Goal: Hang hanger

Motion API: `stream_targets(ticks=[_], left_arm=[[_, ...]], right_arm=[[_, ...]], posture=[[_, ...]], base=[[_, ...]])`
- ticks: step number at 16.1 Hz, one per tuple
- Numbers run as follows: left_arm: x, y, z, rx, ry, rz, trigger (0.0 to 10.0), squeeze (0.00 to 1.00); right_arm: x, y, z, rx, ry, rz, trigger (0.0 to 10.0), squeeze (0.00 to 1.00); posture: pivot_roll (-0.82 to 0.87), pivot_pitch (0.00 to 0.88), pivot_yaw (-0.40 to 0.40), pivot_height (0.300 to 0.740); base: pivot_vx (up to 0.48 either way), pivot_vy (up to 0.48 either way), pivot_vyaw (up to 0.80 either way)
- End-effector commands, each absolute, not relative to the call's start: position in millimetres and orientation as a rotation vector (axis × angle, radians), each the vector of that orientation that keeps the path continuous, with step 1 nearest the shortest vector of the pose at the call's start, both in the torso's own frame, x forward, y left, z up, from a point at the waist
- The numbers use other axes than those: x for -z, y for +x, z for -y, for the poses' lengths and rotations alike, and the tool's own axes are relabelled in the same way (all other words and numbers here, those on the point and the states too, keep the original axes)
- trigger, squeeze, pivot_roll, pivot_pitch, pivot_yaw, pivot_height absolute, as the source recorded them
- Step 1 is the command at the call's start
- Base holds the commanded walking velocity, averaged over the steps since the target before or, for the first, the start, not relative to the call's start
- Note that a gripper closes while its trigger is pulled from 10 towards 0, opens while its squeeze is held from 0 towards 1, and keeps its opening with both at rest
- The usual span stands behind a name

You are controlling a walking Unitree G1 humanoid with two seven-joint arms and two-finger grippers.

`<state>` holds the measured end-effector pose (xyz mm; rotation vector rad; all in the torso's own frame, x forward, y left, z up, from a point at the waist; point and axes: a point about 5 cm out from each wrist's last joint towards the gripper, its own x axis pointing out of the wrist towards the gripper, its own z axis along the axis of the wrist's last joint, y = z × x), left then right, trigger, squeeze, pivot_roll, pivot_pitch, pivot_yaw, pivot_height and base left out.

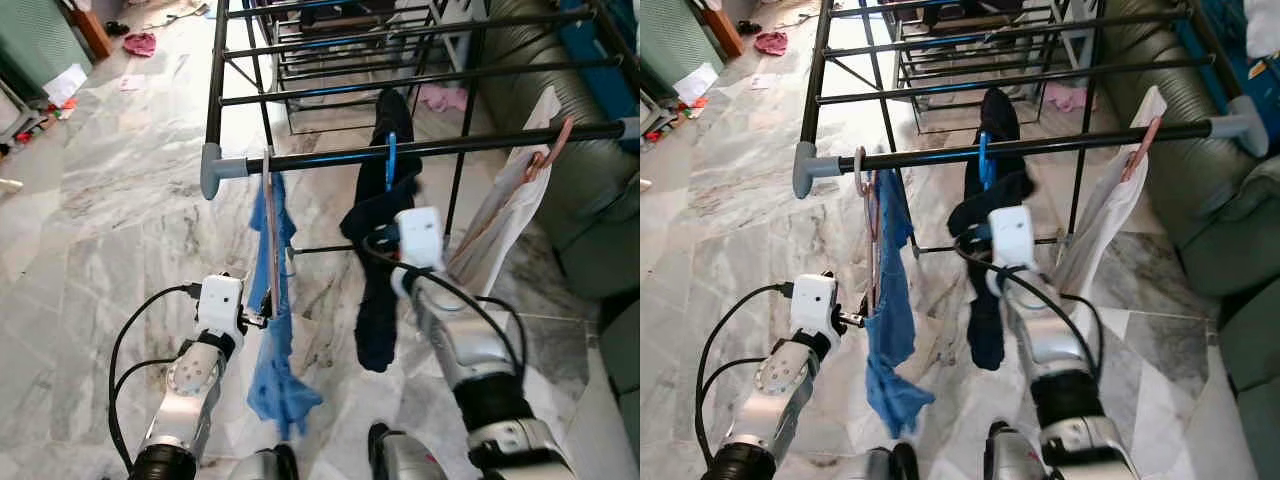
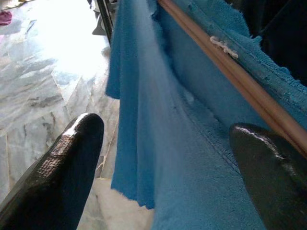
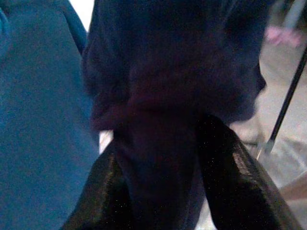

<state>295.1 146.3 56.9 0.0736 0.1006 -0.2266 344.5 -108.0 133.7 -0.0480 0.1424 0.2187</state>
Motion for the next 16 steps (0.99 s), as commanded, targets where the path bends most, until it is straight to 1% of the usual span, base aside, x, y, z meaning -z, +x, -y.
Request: stream_targets(ticks=[1, 7, 12, 16], left_arm=[[-55, 295, -149, 0.238, 0.092, -0.121, 10.0, 0.0], [-58, 302, -146, 0.243, 0.095, -0.113, 10.0, 0.0], [-61, 304, -147, 0.213, 0.088, -0.087, 10.0, 0.0], [-61, 305, -144, 0.148, 0.074, -0.07, 10.0, 0.0]], right_arm=[[-142, 341, 106, -0.219, -0.041, -0.095, 10.0, 1.0], [-148, 319, 116, -0.166, -0.039, -0.02, 10.0, 1.0], [-135, 297, 127, -0.104, -0.075, -0.002, 10.0, 1.0], [-133, 283, 141, -0.091, -0.125, 0.04, 10.0, 1.0]], posture=[[-0.15, 0.251, 0.128, 0.74], [-0.15, 0.224, 0.129, 0.74], [-0.15, 0.199, 0.117, 0.74], [-0.15, 0.179, 0.074, 0.74]], base=[[0.0, 0.0, 0.0], [0.0, 0.0, 0.0], [0.0, 0.0, 0.0], [0.0, 0.0, 0.0]])
